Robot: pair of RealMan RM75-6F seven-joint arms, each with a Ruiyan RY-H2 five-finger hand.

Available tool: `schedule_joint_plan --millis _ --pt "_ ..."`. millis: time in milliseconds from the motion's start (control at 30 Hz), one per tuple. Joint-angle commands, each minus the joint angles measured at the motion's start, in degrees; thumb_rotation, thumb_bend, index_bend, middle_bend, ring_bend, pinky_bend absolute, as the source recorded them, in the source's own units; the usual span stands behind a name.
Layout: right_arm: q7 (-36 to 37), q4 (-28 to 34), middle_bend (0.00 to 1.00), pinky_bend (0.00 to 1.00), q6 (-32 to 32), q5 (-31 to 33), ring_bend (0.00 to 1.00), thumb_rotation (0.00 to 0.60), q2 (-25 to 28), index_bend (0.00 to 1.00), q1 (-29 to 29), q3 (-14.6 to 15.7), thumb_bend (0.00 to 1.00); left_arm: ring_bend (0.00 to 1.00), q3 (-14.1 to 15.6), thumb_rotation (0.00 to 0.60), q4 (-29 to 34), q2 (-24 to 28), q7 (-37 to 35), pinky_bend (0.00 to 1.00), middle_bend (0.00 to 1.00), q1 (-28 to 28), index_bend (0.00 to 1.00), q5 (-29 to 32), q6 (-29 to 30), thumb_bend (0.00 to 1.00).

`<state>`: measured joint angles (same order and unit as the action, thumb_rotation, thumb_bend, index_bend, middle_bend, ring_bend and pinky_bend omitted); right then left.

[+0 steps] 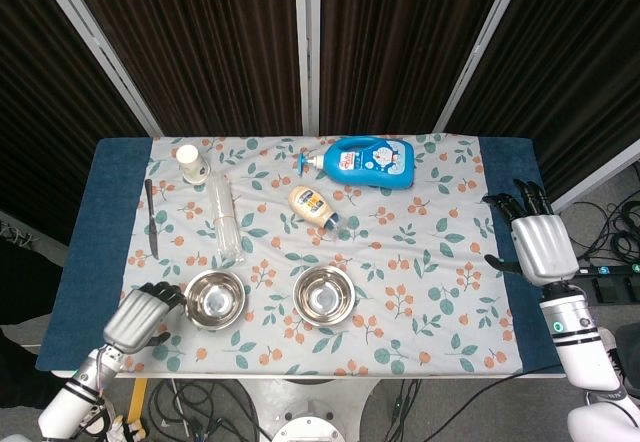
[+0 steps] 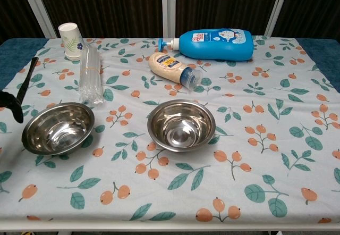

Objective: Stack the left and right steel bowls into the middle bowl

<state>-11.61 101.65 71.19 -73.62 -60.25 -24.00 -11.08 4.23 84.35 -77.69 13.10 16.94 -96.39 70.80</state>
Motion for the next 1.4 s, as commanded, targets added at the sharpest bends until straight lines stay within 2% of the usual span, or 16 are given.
schedule_joint_plan --millis 33,367,567,900,1200,1400 --pt "0.2 -0.3 0.23 0.0 0.0 0.3 0.01 0.6 -0.4 0.21 -0.2 -0.3 0.0 0.33 -0.1 0.6 -0.3 -0.9 0.9 0.45 0.43 0.8 0.44 -1.2 0.3 0.15" --pt "-0.2 -1.7 0.23 0.0 -2.2 1.9 0.0 0.6 -1.1 0.21 -1.1 -0.3 0.0 0.33 -0.3 0.6 -0.6 -3.7 3.7 0.45 0.43 2.1 0.44 -0.7 -1.3 0.15" --pt "0.6 -2.6 0.23 0.0 -2.9 2.2 0.0 0.6 -1.4 0.21 -1.3 -0.3 0.0 0.33 0.4 0.6 -3.2 -6.1 5.9 0.45 0.43 2.2 0.44 -0.4 -2.3 0.16" --pt "0.8 -5.1 0.21 0.0 -5.4 5.5 0.0 0.6 -2.5 0.21 -2.0 -0.4 0.0 0.33 1.3 0.6 -10.5 -11.1 8.1 0.45 0.45 2.8 0.47 -3.3 -0.7 0.2" --pt "0.8 -5.8 0.21 0.0 -6.4 6.4 0.0 0.6 -2.5 0.21 -2.2 -0.3 0.0 0.33 1.3 0.6 -14.9 -13.9 8.9 0.45 0.51 3.5 0.54 -4.2 0.2 0.24" --pt "0.9 -6.2 0.21 0.0 -6.9 6.9 0.0 0.6 -2.6 0.2 -2.3 -0.2 0.0 0.35 0.9 0.6 -17.1 -15.2 9.2 0.47 0.59 3.7 0.63 -4.6 1.6 0.28"
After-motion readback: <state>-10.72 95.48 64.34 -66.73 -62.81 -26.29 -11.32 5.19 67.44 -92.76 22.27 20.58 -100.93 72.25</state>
